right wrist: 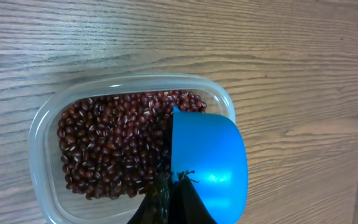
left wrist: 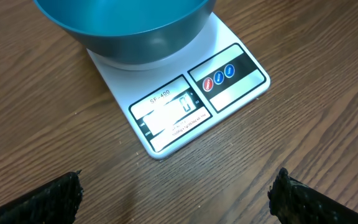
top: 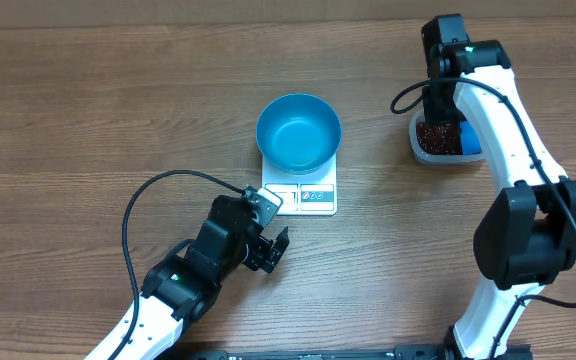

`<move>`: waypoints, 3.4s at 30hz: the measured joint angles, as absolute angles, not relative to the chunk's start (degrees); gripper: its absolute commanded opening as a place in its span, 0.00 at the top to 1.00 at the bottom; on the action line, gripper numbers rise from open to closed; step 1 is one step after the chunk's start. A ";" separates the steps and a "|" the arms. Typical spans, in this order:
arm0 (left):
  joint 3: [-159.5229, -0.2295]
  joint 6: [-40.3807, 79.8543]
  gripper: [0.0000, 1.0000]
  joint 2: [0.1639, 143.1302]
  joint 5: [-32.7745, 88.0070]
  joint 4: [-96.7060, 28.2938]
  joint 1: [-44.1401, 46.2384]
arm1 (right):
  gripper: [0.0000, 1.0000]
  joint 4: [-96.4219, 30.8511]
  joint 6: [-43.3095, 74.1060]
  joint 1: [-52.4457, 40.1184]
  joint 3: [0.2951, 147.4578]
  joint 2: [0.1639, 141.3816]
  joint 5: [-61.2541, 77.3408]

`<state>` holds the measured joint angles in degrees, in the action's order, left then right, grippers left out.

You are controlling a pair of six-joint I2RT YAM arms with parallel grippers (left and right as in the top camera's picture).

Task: Scoop item into bowl and weigh 150g on scale
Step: 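Move the blue scoop with the right gripper over the bean tub, then lower the blue scoop into the red beans with the right gripper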

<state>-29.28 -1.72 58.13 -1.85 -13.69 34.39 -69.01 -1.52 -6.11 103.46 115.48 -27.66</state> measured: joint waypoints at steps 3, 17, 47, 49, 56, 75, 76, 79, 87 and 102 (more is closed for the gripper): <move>-29.28 -1.72 0.00 58.13 -1.85 -13.69 34.39 | 0.96 -68.51 -1.56 -6.48 103.46 115.81 -28.10; -29.28 -1.72 0.01 58.13 -1.85 -13.69 34.39 | 0.96 -69.04 -1.54 -7.40 103.68 117.89 -28.08; -29.28 -1.72 0.00 58.13 -1.87 -13.69 34.39 | 0.96 -70.11 -0.01 -5.26 104.40 117.93 -15.00; -29.28 -1.69 0.01 58.13 -1.85 -13.69 34.39 | 0.96 -70.13 0.03 -4.73 104.64 117.93 -13.72; -29.28 -1.72 0.00 58.13 -1.85 -13.69 34.39 | 0.96 -70.13 0.03 -2.42 105.08 117.93 -8.49; -29.28 -1.72 0.00 58.13 -1.87 -13.69 34.39 | 0.96 -71.20 0.05 -0.58 105.23 117.93 -2.09; -29.28 -1.72 0.01 58.13 -1.87 -13.69 34.39 | 0.96 -71.22 0.05 -0.30 105.23 117.93 -1.54; -29.28 -1.72 0.00 58.13 -1.87 -13.69 34.39 | 0.96 -71.20 0.03 1.52 105.23 117.93 1.91; -29.28 -1.72 0.00 58.13 -1.87 -13.69 34.39 | 0.96 -71.46 0.05 5.26 105.23 117.93 8.78; -29.28 -1.72 0.01 58.13 -1.87 -13.69 34.39 | 0.96 -72.71 0.36 9.65 105.23 118.28 18.15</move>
